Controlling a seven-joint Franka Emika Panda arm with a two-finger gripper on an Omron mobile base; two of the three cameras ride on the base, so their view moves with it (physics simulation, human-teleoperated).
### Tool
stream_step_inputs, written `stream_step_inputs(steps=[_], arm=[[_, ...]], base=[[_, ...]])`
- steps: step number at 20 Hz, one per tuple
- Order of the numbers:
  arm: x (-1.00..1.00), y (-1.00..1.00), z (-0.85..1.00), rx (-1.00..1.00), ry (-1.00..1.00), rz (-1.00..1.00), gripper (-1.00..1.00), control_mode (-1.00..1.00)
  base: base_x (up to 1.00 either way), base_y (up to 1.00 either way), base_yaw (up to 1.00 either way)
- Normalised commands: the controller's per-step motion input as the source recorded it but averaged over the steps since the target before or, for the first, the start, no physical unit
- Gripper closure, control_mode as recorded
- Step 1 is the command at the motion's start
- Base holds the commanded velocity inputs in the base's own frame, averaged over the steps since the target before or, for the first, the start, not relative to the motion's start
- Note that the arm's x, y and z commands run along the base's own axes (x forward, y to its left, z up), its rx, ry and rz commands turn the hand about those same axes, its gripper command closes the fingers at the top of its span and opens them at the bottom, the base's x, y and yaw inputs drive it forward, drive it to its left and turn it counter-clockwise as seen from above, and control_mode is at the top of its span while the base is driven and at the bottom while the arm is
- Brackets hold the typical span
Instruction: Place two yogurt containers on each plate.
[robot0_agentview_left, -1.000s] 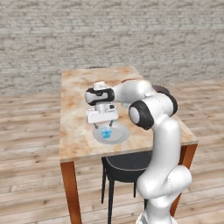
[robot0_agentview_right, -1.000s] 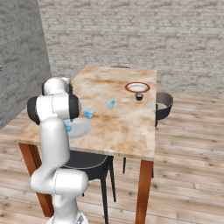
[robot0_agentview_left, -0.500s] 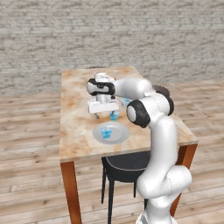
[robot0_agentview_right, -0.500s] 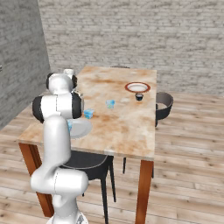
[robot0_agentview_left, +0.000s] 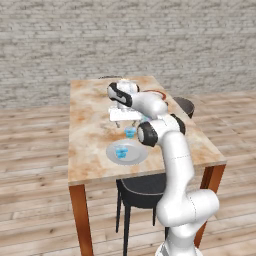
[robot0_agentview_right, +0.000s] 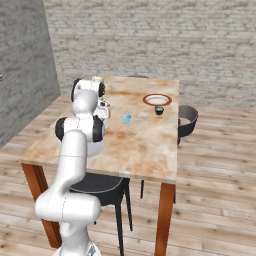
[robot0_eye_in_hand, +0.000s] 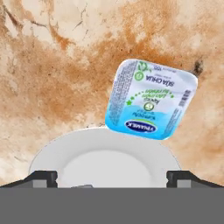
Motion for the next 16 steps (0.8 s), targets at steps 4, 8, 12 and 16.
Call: stream_step_inputs(steps=[4, 8, 12, 16], arm=[[-0.29, -0.52, 0.0, 0.09, 0.01, -0.04, -1.0, -1.0], [-1.0, -0.22, 0.0, 0.11, -0.12, 0.01, -1.0, -1.0], [-1.0, -0.01, 0.0, 0.08, -0.19, 0.07, -1.0, -1.0], [-0.9, 0.0, -0.2, 0.02, -0.21, 0.07, -1.0, -1.0]], base=[[0.0, 0.0, 0.0], [0.0, 0.0, 0.0], [0.0, 0.0, 0.0], [0.0, 0.0, 0.0]])
